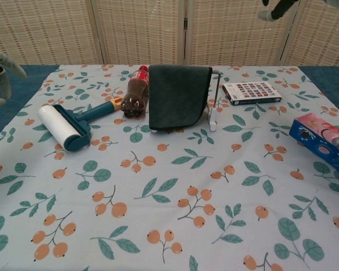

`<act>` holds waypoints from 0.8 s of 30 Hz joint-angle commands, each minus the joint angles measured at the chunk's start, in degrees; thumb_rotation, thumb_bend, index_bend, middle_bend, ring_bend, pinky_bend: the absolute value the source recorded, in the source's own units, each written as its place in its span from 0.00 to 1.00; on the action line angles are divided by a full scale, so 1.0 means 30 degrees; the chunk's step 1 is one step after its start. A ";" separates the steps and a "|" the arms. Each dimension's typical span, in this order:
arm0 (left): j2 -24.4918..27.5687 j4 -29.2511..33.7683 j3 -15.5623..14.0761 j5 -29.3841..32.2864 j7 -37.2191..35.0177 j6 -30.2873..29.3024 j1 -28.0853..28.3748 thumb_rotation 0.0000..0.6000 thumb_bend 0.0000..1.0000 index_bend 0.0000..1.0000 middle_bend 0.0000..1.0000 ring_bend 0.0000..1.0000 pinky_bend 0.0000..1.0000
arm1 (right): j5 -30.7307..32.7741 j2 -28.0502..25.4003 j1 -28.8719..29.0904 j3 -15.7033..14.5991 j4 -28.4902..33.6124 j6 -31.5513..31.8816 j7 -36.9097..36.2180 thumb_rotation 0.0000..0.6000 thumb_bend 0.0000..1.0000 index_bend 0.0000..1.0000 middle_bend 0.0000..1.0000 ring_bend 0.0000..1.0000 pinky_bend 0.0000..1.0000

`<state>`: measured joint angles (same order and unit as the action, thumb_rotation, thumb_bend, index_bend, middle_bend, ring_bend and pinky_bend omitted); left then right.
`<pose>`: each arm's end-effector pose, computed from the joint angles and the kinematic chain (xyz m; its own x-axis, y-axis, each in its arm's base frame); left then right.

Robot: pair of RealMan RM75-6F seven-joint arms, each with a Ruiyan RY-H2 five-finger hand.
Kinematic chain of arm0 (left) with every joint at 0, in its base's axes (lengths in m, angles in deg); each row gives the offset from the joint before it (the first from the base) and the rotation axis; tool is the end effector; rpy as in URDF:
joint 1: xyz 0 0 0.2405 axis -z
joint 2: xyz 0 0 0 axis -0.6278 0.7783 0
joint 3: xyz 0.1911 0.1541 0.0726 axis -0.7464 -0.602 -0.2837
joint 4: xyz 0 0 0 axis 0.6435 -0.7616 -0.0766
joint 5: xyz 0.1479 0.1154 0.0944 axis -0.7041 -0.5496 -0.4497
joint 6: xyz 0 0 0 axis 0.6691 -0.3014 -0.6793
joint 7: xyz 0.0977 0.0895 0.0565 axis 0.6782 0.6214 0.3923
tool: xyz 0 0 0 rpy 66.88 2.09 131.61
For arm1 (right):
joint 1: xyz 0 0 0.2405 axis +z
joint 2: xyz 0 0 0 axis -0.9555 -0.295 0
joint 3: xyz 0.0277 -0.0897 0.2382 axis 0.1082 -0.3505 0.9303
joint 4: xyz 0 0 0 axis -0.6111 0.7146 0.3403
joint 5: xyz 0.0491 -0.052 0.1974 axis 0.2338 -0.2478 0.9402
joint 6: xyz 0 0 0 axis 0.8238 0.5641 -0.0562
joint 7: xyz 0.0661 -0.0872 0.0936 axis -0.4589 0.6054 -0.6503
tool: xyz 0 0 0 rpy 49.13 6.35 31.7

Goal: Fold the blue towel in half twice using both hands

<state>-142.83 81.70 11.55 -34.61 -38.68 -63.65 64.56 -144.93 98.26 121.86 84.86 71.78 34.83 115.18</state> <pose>-0.2367 0.2945 0.1083 0.3493 0.0973 0.9320 0.9159 -0.2452 -0.3177 -0.1221 -0.4218 0.1135 0.6140 0.2113 0.7605 -0.7195 -0.2462 0.6493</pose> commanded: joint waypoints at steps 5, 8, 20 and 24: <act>0.0599 0.0100 -0.0016 0.0601 0.0534 -0.0494 -0.0594 1.00 0.36 0.28 0.48 0.38 0.53 | -0.2675 -0.4222 -0.5383 -0.2787 0.4567 0.4566 -0.2169 1.00 0.39 0.43 0.52 0.50 0.66; 0.0942 0.0253 -0.0053 0.0902 0.0865 -0.0900 -0.1005 1.00 0.36 0.28 0.47 0.37 0.52 | -0.3659 -0.5074 -0.7228 -0.3905 0.5142 0.5895 -0.3226 1.00 0.39 0.43 0.53 0.50 0.66; 0.1488 0.1283 -0.0429 0.0892 0.2520 -0.4478 -0.3423 1.00 0.36 0.25 0.43 0.34 0.45 | -0.5723 -0.5928 -1.2972 -0.6730 0.4642 0.9477 -0.7154 1.00 0.37 0.43 0.49 0.43 0.59; 0.1248 0.1365 -0.0750 0.0118 0.2573 -0.5761 -0.4219 1.00 0.36 0.25 0.41 0.32 0.43 | -0.5893 -0.6003 -1.4144 -0.7213 0.4564 0.9774 -0.7779 1.00 0.34 0.43 0.48 0.41 0.56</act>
<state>-138.71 85.52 9.88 -33.14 -31.27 -79.51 53.08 -162.12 80.50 80.60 64.04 85.67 63.52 92.72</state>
